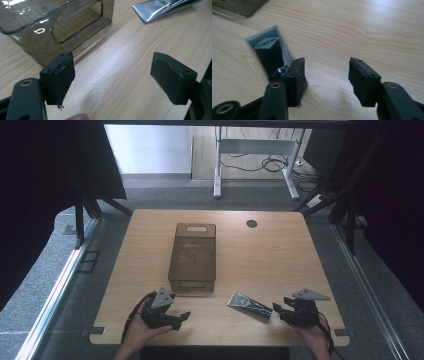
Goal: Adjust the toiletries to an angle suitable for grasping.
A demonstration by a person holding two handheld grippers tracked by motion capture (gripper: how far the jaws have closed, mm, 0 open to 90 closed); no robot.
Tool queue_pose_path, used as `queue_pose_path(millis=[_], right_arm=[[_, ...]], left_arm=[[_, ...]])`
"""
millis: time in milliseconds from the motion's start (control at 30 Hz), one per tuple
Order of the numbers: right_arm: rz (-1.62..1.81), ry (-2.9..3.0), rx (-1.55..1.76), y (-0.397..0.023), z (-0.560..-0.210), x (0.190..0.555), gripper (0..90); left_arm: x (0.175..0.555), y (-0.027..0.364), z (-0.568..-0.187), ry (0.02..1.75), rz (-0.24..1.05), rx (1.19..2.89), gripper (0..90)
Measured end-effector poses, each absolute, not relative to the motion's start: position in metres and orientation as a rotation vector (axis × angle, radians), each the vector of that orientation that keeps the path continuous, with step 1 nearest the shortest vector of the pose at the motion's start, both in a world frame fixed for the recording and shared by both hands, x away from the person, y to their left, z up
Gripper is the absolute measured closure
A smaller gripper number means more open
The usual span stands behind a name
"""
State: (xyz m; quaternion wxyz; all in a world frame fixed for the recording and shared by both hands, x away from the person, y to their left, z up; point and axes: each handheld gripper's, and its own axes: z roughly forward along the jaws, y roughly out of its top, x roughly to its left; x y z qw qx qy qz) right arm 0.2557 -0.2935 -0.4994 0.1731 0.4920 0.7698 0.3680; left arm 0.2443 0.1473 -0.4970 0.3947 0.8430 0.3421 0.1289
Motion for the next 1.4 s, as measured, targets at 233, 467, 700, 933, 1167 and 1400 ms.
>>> queue_pose_path(millis=[233, 467, 700, 933, 1167, 1400], right_arm=[[0.987, 2.297, 1.297, -0.283, -0.467, 0.275, 73.3], [0.861, 2.550, 1.173, -0.255, -0.448, 0.288, 86.8], [0.681, 2.766, 1.066, -0.230, -0.469, 0.274, 89.5], [0.634, 2.832, 1.055, -0.227, -0.487, 0.268, 89.8], [0.600, 2.849, 1.060, -0.228, -0.490, 0.270, 89.8], [0.591, 2.818, 1.111, -0.235, -0.490, 0.286, 89.9]], left_arm=[[0.246, 0.148, -0.499, 0.875, 0.320, 2.139, 19.9], [0.244, 0.148, -0.497, 0.860, 0.319, 2.136, 19.9], [0.243, 0.148, -0.496, 0.861, 0.322, 2.133, 19.9], [0.243, 0.143, -0.500, 0.863, 0.313, 2.146, 19.8], [0.243, 0.142, -0.500, 0.858, 0.310, 2.151, 19.8], [0.244, 0.144, -0.500, 0.866, 0.314, 2.145, 19.8]])
